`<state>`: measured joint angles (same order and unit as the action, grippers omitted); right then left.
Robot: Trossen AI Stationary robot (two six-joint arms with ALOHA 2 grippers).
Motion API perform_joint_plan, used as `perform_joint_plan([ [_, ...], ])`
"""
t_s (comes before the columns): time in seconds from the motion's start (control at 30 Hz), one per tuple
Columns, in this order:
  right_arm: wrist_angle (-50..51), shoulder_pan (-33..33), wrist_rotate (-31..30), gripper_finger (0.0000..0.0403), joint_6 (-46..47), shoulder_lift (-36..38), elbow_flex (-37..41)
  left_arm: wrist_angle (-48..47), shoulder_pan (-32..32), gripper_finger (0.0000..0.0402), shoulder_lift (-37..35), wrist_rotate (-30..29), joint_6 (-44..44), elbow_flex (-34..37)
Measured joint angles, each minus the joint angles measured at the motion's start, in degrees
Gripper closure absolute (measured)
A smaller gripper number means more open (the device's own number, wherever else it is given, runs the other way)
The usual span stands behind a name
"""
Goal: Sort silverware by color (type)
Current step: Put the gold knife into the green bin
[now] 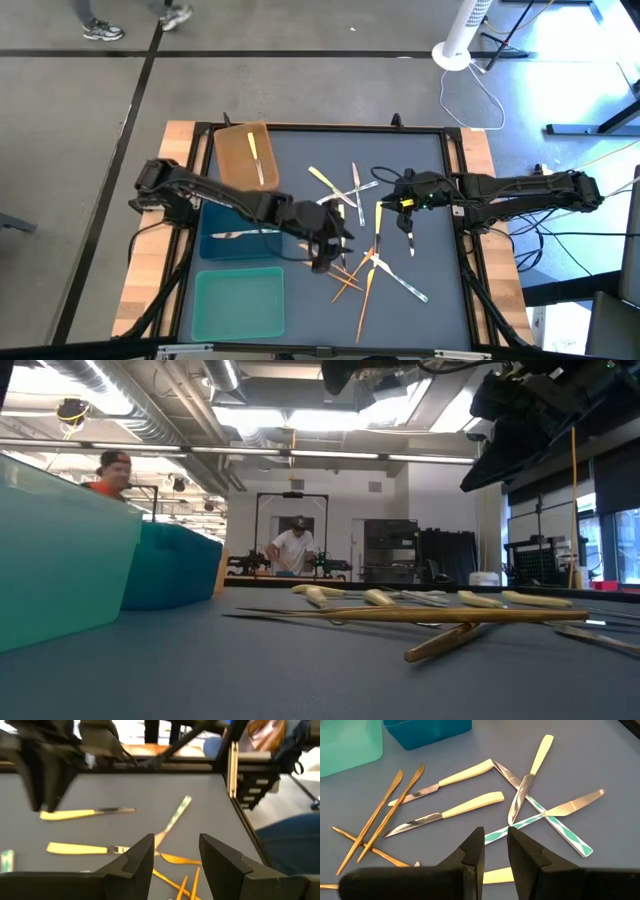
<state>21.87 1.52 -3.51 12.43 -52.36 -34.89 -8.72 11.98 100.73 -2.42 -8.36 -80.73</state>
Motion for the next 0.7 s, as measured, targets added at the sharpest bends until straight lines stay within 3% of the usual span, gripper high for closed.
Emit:
perform_joint_plan([
  [0.2,0.04,0.00,0.00,0.0331,0.00,0.00,0.00,-3.52,1.44,0.0251,2.29,-0.07,0.00,0.00],
  [0.37,0.15,0.00,0.02,0.0331,0.90,0.00,0.00,-9.25,2.77,0.0251,3.38,-4.10,-0.01,0.05],
  [0.7,0.26,-0.02,0.02,0.0331,1.16,0.00,-0.04,-8.58,5.32,0.0251,10.00,-3.87,0.00,0.00],
])
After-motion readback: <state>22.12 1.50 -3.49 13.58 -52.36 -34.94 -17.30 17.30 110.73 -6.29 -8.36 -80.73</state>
